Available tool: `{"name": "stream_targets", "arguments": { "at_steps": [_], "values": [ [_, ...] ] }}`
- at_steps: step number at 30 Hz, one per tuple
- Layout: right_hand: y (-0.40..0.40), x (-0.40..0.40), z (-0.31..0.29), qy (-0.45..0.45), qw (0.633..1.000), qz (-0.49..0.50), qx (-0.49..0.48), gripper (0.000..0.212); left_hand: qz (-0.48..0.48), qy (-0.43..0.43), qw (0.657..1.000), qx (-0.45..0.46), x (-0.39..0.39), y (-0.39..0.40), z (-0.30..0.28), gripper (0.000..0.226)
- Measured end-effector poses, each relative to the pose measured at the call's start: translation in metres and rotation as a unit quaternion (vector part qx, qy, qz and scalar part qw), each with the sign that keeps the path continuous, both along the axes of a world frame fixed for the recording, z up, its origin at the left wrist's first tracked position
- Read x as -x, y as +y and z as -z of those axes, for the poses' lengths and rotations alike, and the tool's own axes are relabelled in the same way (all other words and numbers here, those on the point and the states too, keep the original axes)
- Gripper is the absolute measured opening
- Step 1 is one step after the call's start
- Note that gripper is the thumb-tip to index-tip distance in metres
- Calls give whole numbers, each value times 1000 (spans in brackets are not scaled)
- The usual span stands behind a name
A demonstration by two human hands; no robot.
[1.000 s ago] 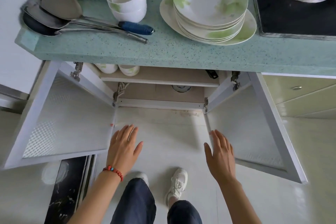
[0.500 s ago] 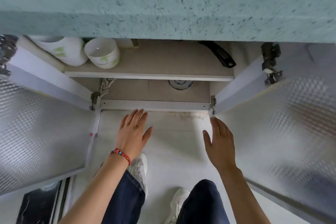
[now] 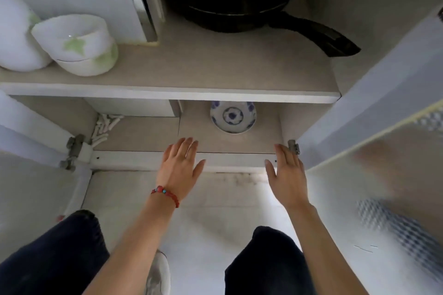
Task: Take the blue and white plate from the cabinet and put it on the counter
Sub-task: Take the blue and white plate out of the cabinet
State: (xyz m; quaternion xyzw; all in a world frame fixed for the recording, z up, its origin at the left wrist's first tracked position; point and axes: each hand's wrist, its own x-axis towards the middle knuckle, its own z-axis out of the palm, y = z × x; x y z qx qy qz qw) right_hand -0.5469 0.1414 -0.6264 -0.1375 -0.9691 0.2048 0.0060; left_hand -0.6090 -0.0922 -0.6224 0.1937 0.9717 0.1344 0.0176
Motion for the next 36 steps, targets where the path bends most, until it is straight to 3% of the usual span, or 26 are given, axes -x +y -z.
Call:
{"name": "stream_targets", "arguments": {
  "at_steps": [15,20,23,29,31,34,36],
  "values": [
    [39,101,99,56,998,5,1,43,25,65,997,-29,95,39,88,45],
    [47,136,139,72,997,16,7,42,11,51,996,-71,121,54,135,46],
    [51,157,159,70,995,38,59,40,-7,34,994,-105,137,62,157,43],
    [60,189,183,91,960,108,241,23,-176,-60,925,-333,168,79,185,39],
    [61,200,189,101,950,139,259,25,-217,-100,899,-366,176,80,195,35],
    [62,214,198,103,949,155,255,19,-216,-112,892,-380,185,81,205,14],
    [62,219,204,117,941,172,266,19,-204,-125,886,-398,188,84,208,15]
  ]
}}
